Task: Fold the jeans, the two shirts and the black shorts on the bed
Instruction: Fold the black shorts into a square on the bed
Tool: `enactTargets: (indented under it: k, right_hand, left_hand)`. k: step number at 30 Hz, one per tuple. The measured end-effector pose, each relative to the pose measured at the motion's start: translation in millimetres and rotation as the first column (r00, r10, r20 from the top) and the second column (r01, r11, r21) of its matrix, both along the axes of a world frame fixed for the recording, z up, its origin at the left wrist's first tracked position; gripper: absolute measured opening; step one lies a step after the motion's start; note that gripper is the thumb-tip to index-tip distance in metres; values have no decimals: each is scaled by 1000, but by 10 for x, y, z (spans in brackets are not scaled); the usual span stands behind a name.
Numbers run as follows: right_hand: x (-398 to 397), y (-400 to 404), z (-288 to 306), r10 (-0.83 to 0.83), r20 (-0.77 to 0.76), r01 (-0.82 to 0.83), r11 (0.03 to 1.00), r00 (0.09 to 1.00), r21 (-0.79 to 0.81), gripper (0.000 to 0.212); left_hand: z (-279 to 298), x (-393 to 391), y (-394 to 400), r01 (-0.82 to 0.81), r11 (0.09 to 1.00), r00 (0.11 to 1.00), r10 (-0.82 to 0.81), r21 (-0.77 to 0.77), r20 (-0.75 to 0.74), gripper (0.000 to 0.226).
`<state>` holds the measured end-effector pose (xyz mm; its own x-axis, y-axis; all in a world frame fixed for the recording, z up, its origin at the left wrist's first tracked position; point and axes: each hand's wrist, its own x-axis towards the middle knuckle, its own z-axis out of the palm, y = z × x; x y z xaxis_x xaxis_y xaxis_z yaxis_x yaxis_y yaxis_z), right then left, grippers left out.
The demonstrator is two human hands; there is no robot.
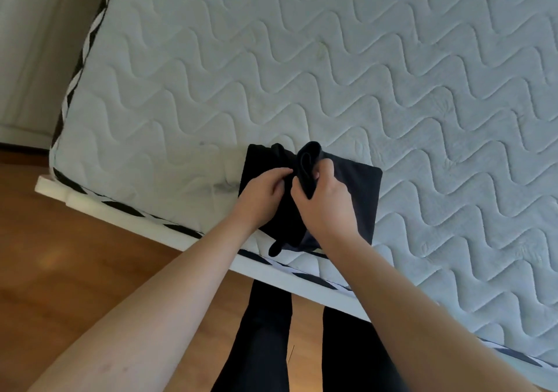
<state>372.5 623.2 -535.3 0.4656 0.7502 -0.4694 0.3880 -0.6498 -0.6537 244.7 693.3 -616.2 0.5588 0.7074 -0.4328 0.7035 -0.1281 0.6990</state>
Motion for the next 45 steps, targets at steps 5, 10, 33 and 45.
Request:
enactTargets:
  k: [5,10,33,45]
  right_hand:
    - [-212,227,-115,61,29,-61,998,998,-9,27]
    - [-369,376,-192,107,56,-105,994,993,-34,26]
    - [897,-235,-784,-530,-207,442,824,822,-354,78]
    - [1543,-459,-43,-347,-365,323,938,864,-127,32]
  left_hand:
    - [330,-174,207,-487,748,805,585,-451,100,33]
    - [365,-466,331,-549,667,753,657,-503,49,33]
    - [108,-164,659,-533,640,830,523,-554,-196,38]
    - [836,134,572,-271,767,935,353,-582,31,35]
